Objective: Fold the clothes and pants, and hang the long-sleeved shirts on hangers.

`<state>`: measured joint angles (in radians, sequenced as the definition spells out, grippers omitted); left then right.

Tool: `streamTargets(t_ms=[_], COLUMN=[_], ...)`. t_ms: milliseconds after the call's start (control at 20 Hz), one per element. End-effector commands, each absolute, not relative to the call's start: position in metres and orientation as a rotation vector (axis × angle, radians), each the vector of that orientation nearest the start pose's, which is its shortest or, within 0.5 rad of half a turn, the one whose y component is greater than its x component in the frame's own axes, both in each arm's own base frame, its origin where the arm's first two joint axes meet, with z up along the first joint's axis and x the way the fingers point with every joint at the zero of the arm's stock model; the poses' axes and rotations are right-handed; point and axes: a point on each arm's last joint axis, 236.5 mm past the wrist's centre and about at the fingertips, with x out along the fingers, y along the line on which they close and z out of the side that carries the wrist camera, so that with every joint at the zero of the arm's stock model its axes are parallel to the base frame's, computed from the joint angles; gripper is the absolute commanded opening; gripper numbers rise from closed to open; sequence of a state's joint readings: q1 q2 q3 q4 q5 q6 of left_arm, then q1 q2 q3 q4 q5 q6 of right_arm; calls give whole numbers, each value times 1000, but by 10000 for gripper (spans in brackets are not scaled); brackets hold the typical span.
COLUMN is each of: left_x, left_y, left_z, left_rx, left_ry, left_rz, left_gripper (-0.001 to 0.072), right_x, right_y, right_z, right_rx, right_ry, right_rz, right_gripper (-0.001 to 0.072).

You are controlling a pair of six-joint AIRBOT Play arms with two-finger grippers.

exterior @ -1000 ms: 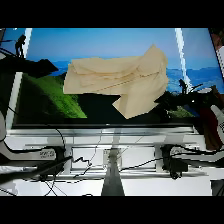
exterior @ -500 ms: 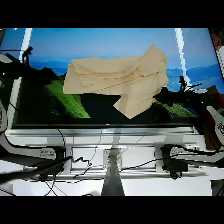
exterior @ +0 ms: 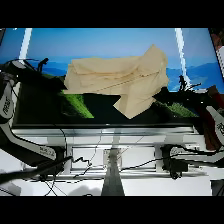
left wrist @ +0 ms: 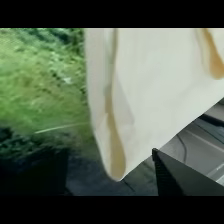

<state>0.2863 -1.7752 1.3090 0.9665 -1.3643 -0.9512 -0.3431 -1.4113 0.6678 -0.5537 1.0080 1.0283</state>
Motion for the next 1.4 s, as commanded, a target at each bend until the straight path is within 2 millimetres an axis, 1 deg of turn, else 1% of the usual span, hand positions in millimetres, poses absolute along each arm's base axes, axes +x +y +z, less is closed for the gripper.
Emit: streamTargets(t_ms=[0, 50, 100, 150, 200, 250, 300, 350, 400, 450, 500, 550, 600, 650, 700, 750, 800, 850, 900, 1000, 1100, 1150, 1200, 1250, 1300, 1350], left_x=[385, 382, 380, 380, 380, 382, 386, 392, 402, 415, 431, 446, 455, 458, 452, 438, 421, 402, 381, 342, 307, 291, 280, 271, 267, 265], left_y=[-42, -49, -55, -61, -66, -72, -80, -86, -92, -95, -98, -101, -102, -102, -101, -100, -99, -99, -99, -101, -102, -103, -103, -100, -96, -89], left_z=[-112, -115, -118, -119, -119, -115, -106, -92, -70, -43, -3, 46, 99, 162, 217, 268, 307, 338, 365, 408, 443, 456, 465, 472, 474, 473], left_rx=[-382, -376, -364, -346, -338, -344, -364, -383, -398, -416, -446, -481, -514, -546, -569, -575, -563, -532, -482, -382, -298, -258, -222, -180, -139, -103], left_ry=[1522, 1539, 1546, 1547, 1546, 1535, 1506, 1462, 1393, 1307, 1191, 1049, 902, 731, 590, 464, 370, 296, 232, 118, 10, -36, -70, -97, -111, -110], left_rz=[-647, -665, -679, -698, -705, -719, -745, -768, -798, -814, -831, -855, -884, -923, -956, -984, -998, -1000, -989, -940, -877, -843, -805, -750, -690, -622], left_gripper=[525, 522, 448, 324, 180, 17, 14, 14, 14, 14, 14, 14, 14, 13, 13, 14, 13, 14, 13, 14, 14, 14, 14, 14, 14, 14], right_x=[336, 336, 336, 337, 338, 343, 350, 358, 366, 375, 382, 389, 393, 396, 394, 388, 377, 364, 347, 310, 274, 258, 244, 233, 224, 221], right_y=[61, 61, 61, 61, 60, 59, 58, 56, 53, 49, 46, 43, 42, 41, 42, 43, 44, 46, 47, 49, 50, 50, 50, 48, 46, 45], right_z=[-96, -96, -96, -96, -94, -89, -78, -63, -43, -18, 8, 43, 80, 124, 167, 214, 260, 299, 338, 396, 435, 450, 464, 475, 482, 483], right_rx=[932, 932, 931, 931, 925, 917, 898, 870, 821, 754, 690, 621, 563, 497, 434, 365, 294, 231, 161, 35, -69, -108, -139, -161, -178, -189], right_ry=[1260, 1260, 1259, 1259, 1255, 1242, 1215, 1185, 1147, 1100, 1049, 977, 899, 798, 699, 590, 479, 382, 286, 138, 36, -8, -55, -97, -129, -134], right_rz=[277, 277, 277, 277, 282, 288, 303, 326, 354, 378, 399, 420, 437, 445, 451, 450, 440, 426, 405, 349, 287, 259, 231, 203, 176, 163], right_gripper=[13, 13, 13, 13, 13, 12, 13, 12, 12, 12, 12, 12, 12, 12, 12, 12, 12, 13, 12, 12, 12, 12, 11, 11, 11, 11])
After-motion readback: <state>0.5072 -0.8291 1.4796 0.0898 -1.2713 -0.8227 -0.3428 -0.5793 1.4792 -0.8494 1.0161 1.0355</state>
